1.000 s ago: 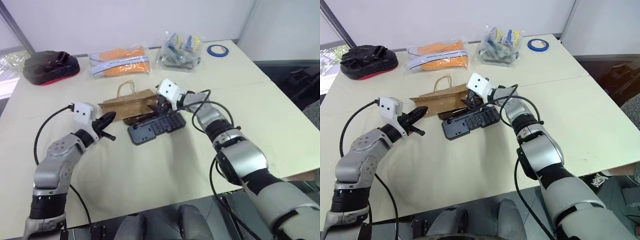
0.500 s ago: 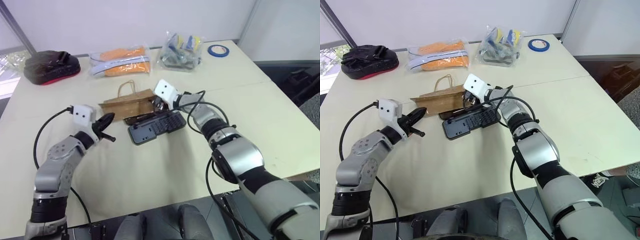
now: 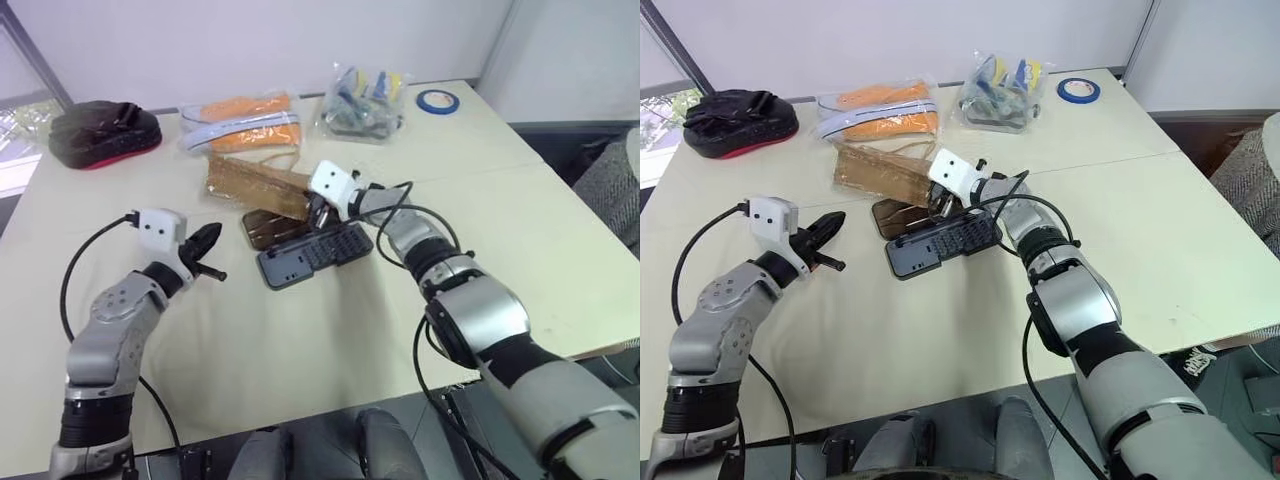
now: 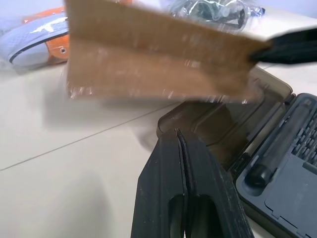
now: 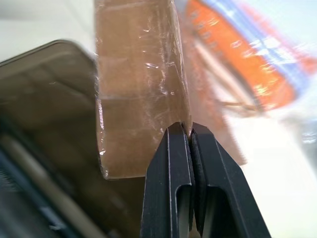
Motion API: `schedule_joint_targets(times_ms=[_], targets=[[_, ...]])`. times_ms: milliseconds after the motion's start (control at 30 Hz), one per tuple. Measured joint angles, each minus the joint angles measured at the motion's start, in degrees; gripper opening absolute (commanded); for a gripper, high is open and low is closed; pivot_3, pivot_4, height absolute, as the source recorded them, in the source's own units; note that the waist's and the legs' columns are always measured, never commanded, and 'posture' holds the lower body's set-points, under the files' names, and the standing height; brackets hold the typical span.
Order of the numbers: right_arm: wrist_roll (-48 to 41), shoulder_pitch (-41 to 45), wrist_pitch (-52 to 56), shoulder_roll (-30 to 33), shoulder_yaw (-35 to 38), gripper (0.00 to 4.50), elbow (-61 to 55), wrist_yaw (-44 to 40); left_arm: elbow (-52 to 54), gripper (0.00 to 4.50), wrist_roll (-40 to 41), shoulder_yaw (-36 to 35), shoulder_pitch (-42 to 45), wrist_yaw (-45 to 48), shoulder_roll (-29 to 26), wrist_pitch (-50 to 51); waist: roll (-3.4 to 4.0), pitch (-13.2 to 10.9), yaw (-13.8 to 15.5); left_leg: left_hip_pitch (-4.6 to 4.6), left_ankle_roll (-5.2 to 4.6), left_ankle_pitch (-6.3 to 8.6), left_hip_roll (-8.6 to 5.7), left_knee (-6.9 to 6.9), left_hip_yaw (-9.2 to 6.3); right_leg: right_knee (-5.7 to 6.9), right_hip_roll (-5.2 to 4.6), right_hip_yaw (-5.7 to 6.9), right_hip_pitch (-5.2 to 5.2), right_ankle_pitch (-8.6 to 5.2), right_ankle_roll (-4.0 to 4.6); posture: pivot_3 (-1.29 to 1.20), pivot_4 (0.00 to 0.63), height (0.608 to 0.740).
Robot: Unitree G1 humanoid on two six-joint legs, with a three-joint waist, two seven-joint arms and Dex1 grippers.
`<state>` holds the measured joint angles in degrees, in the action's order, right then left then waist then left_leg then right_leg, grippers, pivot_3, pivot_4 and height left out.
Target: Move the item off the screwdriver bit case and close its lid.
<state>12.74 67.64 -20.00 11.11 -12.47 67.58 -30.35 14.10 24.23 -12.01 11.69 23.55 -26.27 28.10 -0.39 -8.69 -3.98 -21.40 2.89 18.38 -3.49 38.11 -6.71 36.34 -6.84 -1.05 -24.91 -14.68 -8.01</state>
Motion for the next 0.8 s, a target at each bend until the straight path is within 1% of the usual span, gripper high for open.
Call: schedule_joint_targets(times_ms=[100,200,333,433,633,700,800], targets=[[-0.7,-5.6,-0.2,3.2,2.5,0.06,-9.6,3.3,0.2,0.0,0.0,0.5,-0.1,0.1,0.5,0.0,0.0,0.0,0.0,0.0,0.0,0.0,0.01,0.0,0.0,0.02,0.0,0.0,-0.01,0.0,0.0,0.0,0.15,0.74],[-0.5,-13.8,2.0,7.4,5.2,0.06,-24.5,7.6,0.2,0.0,0.0,1.5,0.1,0.4,0.7,0.0,0.0,0.0,0.1,-0.02,0.0,0.0,0.0,0.0,0.03,0.01,-0.01,-0.02,-0.02,0.0,0.0,0.0,0.15,0.74],[0.5,-22.9,11.1,12.9,9.1,0.06,-43.8,10.0,-0.7,0.0,-0.1,2.4,1.1,1.5,1.0,-0.2,0.0,0.0,0.2,-0.02,-0.01,0.0,0.0,0.0,0.07,0.02,0.0,-0.03,-0.02,0.0,0.0,0.0,0.15,0.74],[2.4,-28.1,17.5,17.5,11.3,0.06,-54.1,10.9,-2.5,0.0,-0.3,3.1,2.8,2.4,1.2,-0.5,0.01,0.0,0.5,-0.01,-0.01,0.0,-0.01,0.02,0.13,0.0,0.0,-0.06,-0.01,0.0,0.0,0.0,0.15,0.74],[8.1,-35.7,26.5,25.9,14.2,0.06,-64.4,12.0,-6.6,0.0,-1.3,4.6,5.3,4.0,1.8,-2.3,0.01,0.0,1.5,0.0,-0.02,0.01,-0.02,0.04,0.29,-0.03,0.0,-0.11,0.01,0.0,0.0,0.0,0.15,0.74],[9.4,-37.1,30.3,26.1,15.7,0.06,-66.1,13.1,-7.7,0.0,-1.6,4.7,6.0,4.2,2.0,-2.6,0.0,0.0,1.6,0.0,-0.02,0.01,-0.02,0.06,0.32,-0.03,0.01,-0.11,0.02,0.0,0.0,0.0,0.15,0.74],[10.8,-38.8,34.8,26.0,16.0,0.06,-67.5,14.6,-8.3,0.0,-2.2,4.7,6.9,4.3,2.2,-2.8,0.0,0.0,1.6,0.0,-0.02,0.01,-0.01,0.06,0.34,-0.02,0.01,-0.11,0.02,0.0,0.0,0.0,0.15,0.74]])
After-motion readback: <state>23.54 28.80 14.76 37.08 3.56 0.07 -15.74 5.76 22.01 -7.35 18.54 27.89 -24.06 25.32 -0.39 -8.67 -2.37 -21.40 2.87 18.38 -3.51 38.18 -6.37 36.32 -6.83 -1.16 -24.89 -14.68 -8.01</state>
